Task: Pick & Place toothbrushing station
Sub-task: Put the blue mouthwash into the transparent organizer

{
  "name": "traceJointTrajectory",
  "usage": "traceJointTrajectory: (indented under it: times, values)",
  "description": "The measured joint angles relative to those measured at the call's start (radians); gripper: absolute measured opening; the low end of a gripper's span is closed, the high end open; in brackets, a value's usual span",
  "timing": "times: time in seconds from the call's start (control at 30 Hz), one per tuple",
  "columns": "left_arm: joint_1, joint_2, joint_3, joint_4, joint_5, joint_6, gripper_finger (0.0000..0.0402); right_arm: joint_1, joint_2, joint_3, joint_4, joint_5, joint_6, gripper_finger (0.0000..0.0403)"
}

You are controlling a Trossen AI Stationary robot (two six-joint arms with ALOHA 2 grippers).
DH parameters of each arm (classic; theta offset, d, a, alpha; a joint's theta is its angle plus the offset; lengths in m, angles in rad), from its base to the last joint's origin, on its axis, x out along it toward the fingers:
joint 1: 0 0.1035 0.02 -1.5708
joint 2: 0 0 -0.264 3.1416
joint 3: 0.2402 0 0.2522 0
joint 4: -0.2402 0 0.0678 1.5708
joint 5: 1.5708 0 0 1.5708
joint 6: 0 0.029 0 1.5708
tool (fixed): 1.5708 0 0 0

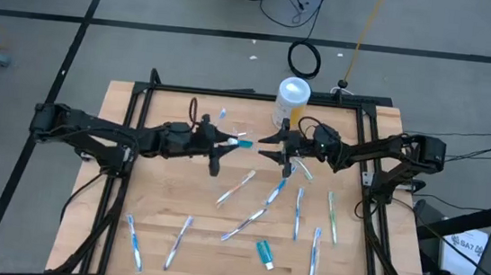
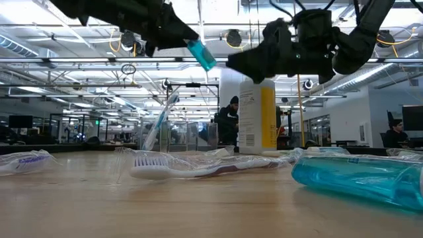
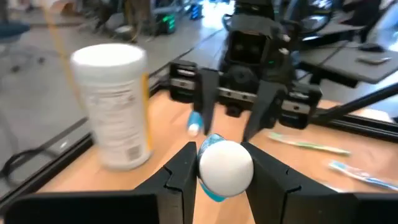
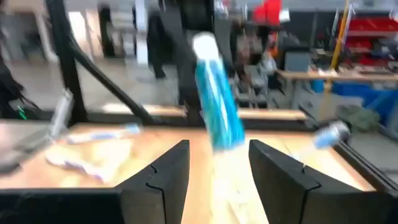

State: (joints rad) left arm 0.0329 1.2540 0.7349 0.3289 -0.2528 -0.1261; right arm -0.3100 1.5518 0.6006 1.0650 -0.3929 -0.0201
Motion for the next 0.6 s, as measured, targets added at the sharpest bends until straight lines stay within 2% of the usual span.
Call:
traceJointTrajectory:
  times: [0.13,0.2,0.3,0.47,0.6]
  values:
    - [0.033,-0.029,0.093,-0.267,-0.067,-0.073,0.0107,-0.028,-0.007,0.0,-0.062,0.001,-0.048,0.0162]
    - [0.062,-0.02,0.148,-0.4,-0.072,-0.095,0.0107,-0.038,-0.004,0.0,-0.083,0.0,-0.062,0.0161]
    - [0.112,0.013,0.222,-0.516,-0.05,-0.141,0.0107,-0.047,-0.007,0.0,-0.072,0.0,-0.078,0.0158]
    - [0.184,0.094,0.262,-0.62,0.094,-0.185,0.0107,-0.051,-0.005,0.0,-0.059,0.0,-0.086,0.0156]
    - [0.216,0.159,0.262,-0.65,0.111,-0.137,0.011,-0.051,-0.006,0.0,-0.029,-0.001,-0.126,0.0157]
